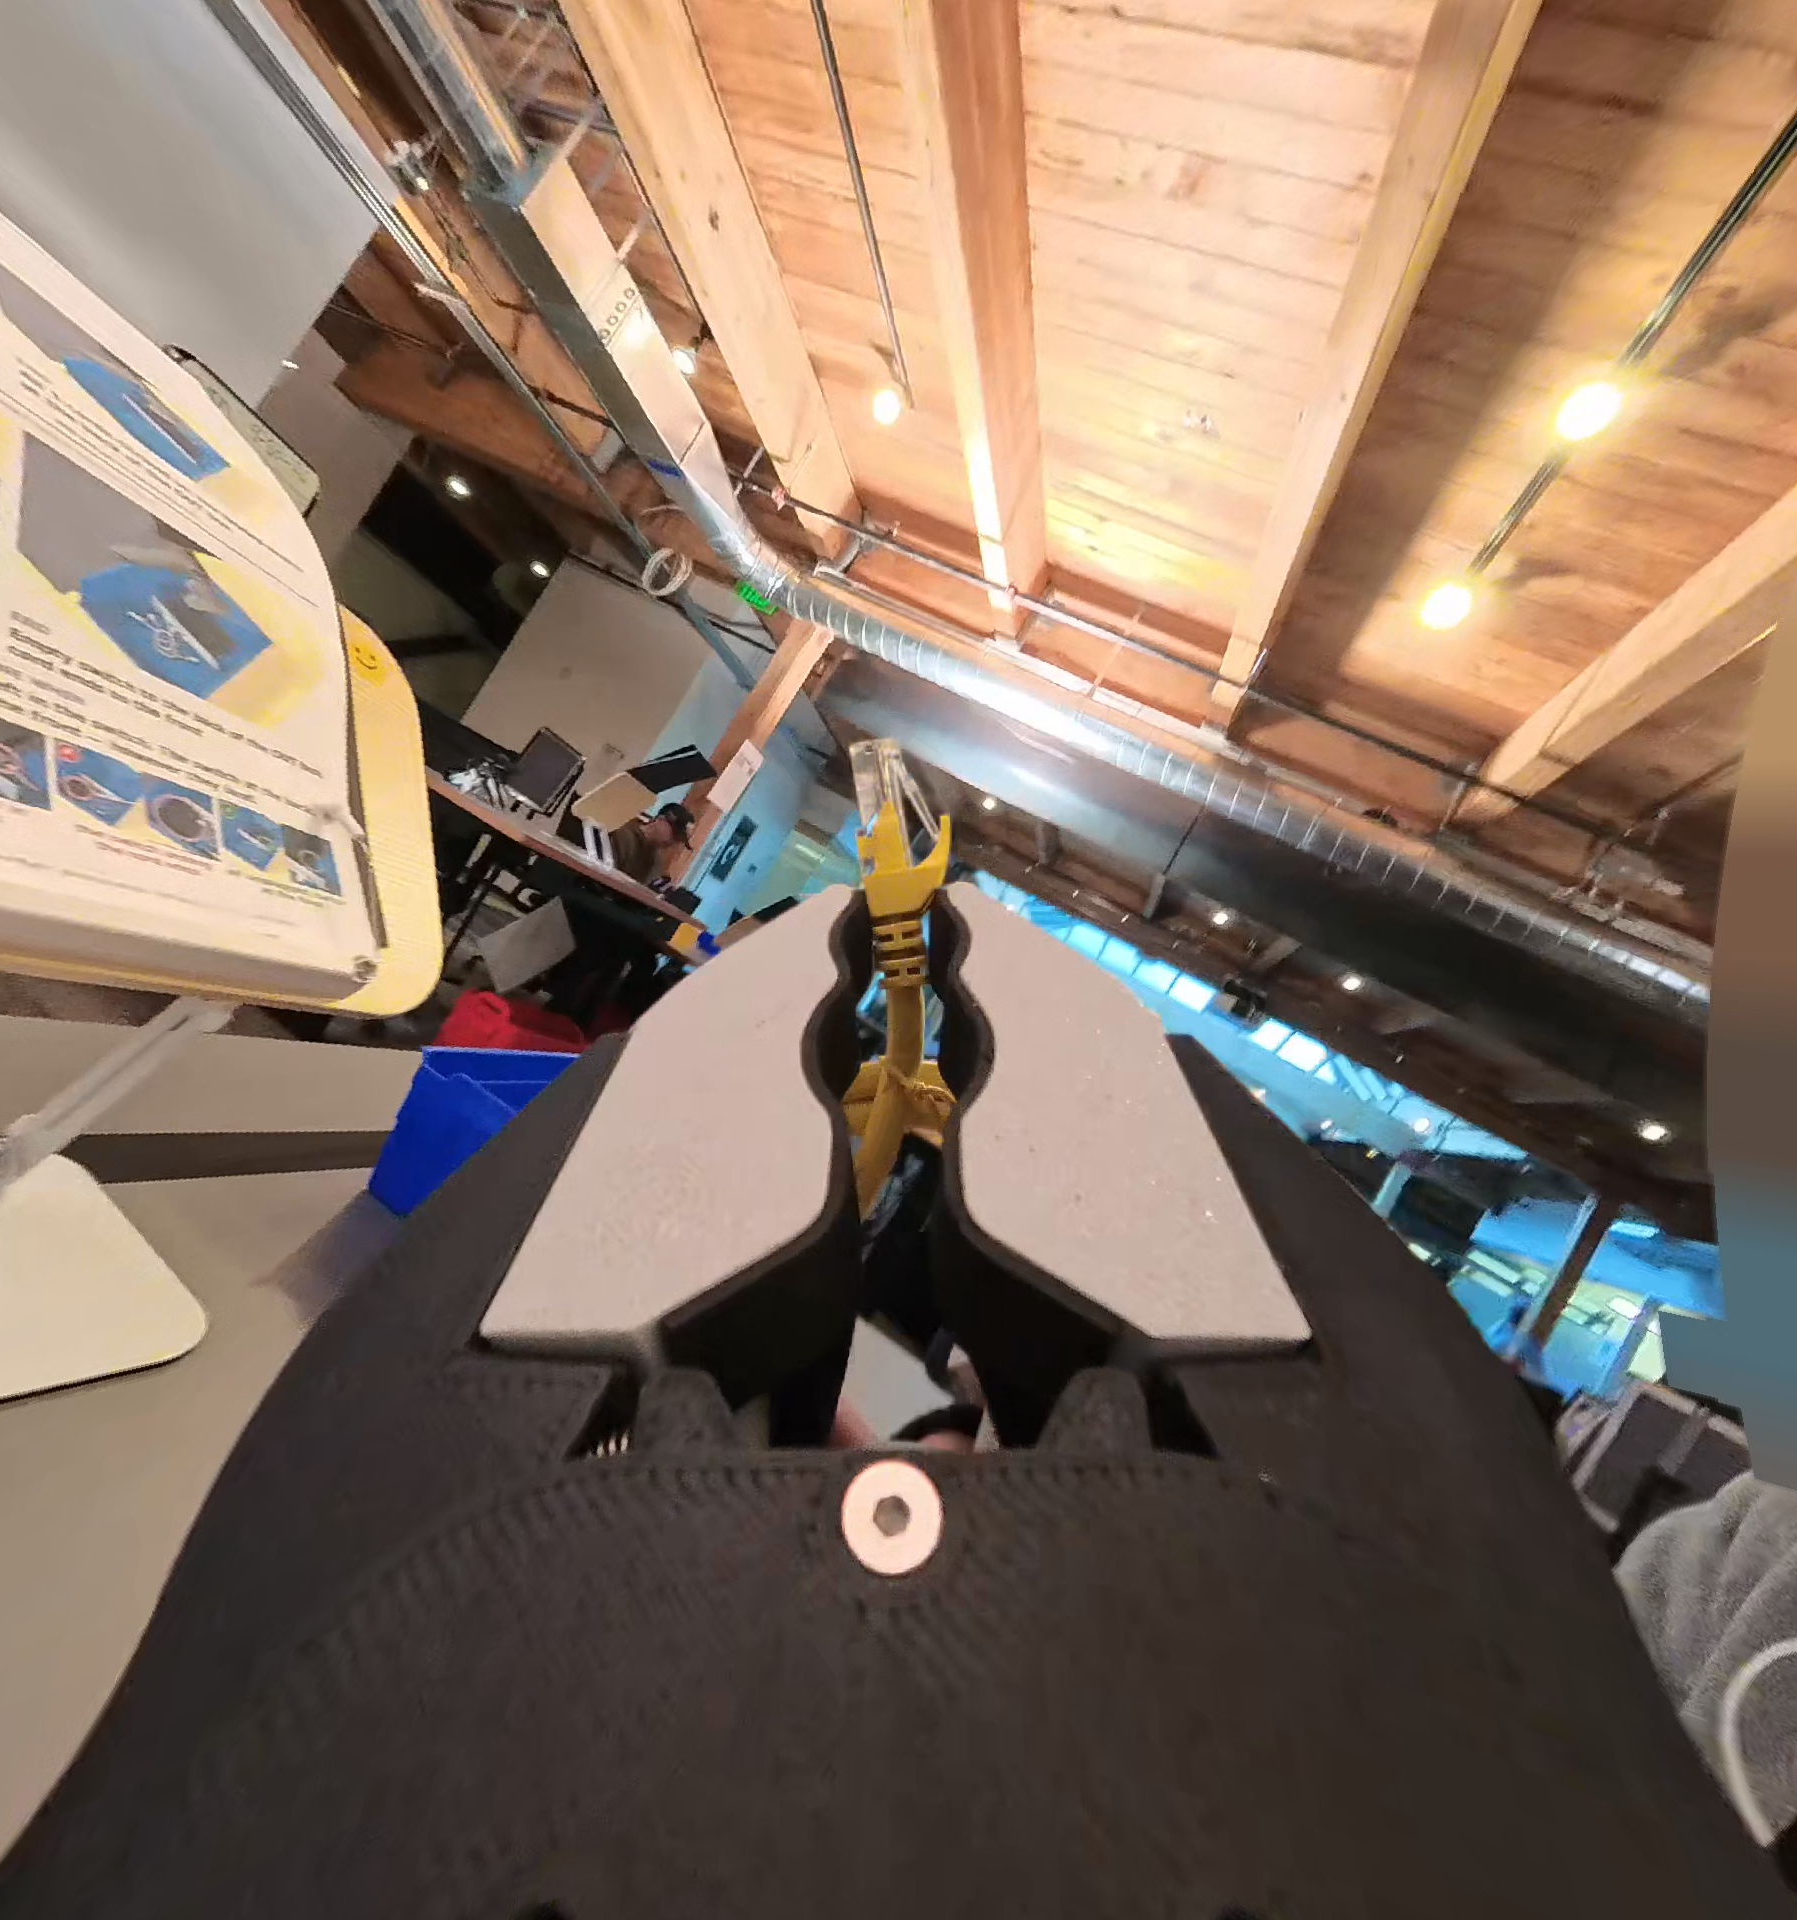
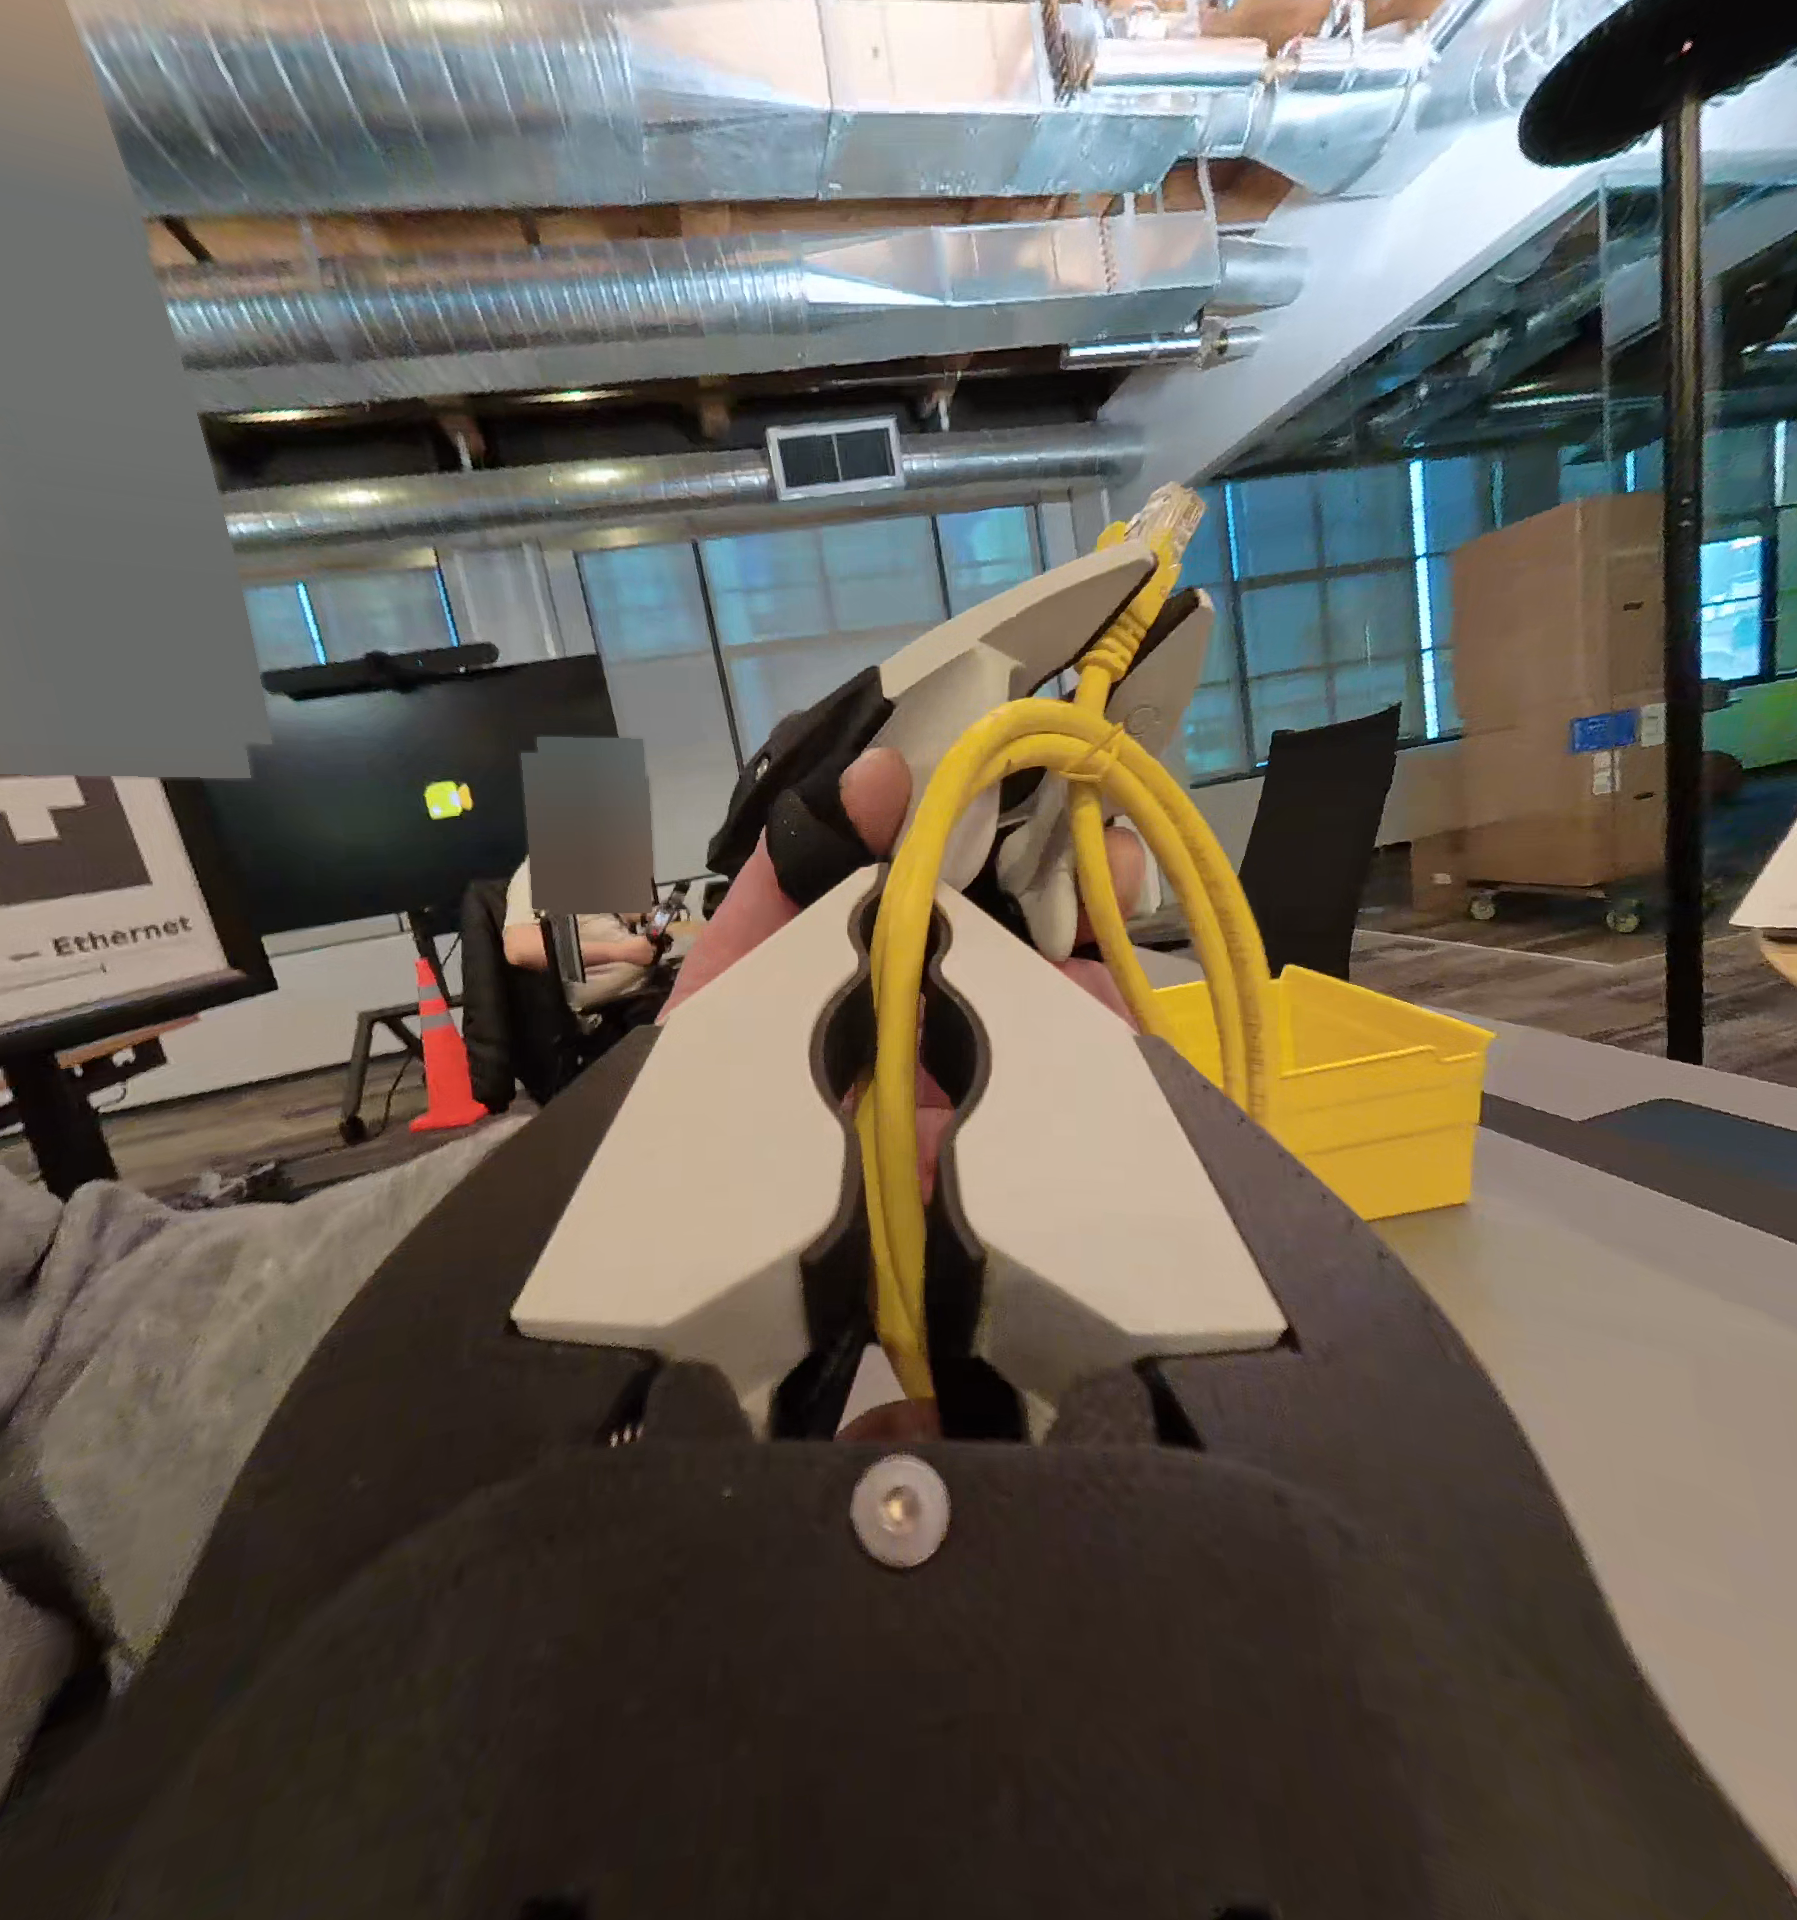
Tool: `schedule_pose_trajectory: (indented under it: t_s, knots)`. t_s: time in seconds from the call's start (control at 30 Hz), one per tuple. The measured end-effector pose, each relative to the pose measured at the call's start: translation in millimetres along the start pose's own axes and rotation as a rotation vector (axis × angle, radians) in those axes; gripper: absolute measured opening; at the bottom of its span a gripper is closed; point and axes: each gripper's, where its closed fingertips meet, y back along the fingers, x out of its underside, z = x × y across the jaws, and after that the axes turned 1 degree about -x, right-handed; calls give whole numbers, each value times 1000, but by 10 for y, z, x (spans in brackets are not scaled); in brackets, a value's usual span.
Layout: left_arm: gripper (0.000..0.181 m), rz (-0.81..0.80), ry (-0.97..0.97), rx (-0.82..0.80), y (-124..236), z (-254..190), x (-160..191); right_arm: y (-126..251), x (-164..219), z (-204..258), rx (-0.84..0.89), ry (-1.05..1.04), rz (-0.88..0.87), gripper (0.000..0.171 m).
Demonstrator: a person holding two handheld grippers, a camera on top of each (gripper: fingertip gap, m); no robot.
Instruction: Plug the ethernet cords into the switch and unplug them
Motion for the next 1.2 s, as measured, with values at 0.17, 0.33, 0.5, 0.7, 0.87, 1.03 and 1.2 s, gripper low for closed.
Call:
schedule_pose_trajectory:
  t_s: [0.17, 0.33, 0.5, 0.7, 0.87, 1.03, 1.2]
  knots:
    - [10, 145, -188, -57, 40, 114, 80, 83, 30, -169, 23, 113, 146, 2]
    - [10, 300, -350, -41, 49, 75, 57, 269, -55, -211, -20, 219, 319, 19]
    - [10, 434, -412, 37, 50, -26, 40, 455, -150, -250, -41, 306, 443, 32]
    - [10, 750, -484, 149, 106, -61, 382, 506, -342, -303, -82, 452, 519, 33]
    - [10, 941, -538, 247, 118, -71, 662, 466, -311, -461, -105, 661, 632, 31]
    - [10, 1095, -526, 354, 204, -30, 895, 496, -104, -465, -216, 822, 730, 29]
    - [10, 1252, -456, 495, 397, -92, 1112, 629, 107, -319, -365, 866, 818, 26]
